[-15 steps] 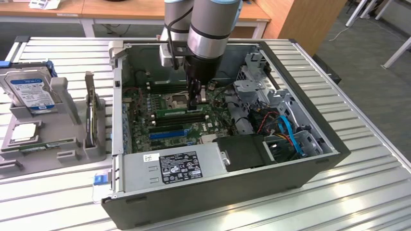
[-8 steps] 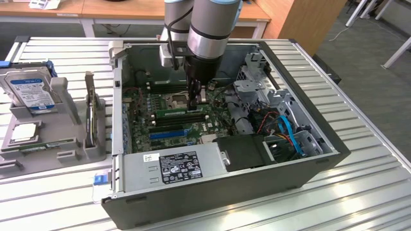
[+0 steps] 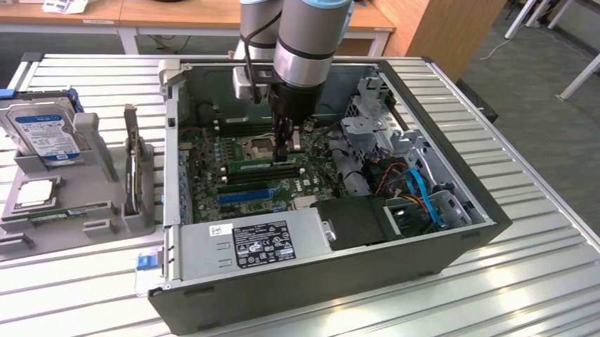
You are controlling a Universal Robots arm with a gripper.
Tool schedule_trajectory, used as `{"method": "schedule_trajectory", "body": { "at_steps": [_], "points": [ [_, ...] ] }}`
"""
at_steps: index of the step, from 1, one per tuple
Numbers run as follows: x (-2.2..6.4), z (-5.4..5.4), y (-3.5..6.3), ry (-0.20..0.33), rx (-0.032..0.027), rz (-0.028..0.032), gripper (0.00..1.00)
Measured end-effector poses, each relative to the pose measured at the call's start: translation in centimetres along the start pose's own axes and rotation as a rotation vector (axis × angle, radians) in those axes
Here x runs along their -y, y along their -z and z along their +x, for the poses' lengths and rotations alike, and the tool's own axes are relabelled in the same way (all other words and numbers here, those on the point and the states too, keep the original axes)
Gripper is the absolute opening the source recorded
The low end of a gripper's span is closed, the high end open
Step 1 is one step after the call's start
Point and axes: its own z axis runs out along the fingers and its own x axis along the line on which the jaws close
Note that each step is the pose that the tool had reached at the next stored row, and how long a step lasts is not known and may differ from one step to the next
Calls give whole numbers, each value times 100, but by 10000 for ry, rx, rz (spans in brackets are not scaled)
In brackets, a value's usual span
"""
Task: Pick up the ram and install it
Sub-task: 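Insert the ram into the slot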
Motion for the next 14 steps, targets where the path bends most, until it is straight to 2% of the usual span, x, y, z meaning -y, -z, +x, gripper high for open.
{"method": "schedule_trajectory", "body": {
  "at_steps": [14],
  "points": [
    [2, 1, -49, -1, -1, 0, 11]
  ]
}}
